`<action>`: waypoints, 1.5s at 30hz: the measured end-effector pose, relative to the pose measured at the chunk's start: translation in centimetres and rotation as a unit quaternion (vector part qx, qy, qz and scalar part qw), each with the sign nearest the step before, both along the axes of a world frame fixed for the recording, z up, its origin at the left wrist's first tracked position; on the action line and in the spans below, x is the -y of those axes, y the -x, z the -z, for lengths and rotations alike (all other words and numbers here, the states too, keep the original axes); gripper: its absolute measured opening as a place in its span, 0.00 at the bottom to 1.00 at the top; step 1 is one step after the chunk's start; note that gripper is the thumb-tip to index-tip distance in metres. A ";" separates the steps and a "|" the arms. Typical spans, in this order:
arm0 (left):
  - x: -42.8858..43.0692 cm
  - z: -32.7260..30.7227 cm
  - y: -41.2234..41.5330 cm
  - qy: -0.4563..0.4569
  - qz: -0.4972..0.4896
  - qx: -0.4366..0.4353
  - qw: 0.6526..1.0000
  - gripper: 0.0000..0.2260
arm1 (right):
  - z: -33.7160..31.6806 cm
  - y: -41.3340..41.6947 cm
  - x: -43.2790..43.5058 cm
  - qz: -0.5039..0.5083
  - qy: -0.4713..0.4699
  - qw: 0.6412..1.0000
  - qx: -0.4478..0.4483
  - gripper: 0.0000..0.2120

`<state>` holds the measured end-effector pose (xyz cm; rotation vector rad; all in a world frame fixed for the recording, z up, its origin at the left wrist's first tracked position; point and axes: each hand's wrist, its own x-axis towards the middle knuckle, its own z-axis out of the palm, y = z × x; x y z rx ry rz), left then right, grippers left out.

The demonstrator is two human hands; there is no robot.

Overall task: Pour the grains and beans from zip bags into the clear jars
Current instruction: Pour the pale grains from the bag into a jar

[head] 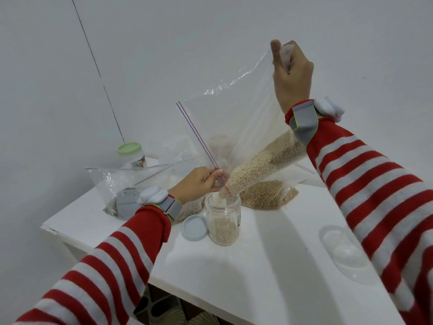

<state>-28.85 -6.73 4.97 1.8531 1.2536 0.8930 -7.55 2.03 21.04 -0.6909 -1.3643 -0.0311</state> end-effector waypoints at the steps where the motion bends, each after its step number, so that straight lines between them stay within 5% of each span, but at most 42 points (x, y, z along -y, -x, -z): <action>1: 0.0 0.0 0.0 0.001 -0.001 -0.002 1.000 0.14 | 0.0 0.0 0.0 0.000 -0.002 1.000 0.001 0.23; 45: -0.4 -0.1 -0.2 0.006 -0.003 0.001 1.000 0.14 | -0.6 0.1 0.2 0.001 -0.009 1.000 0.013 0.22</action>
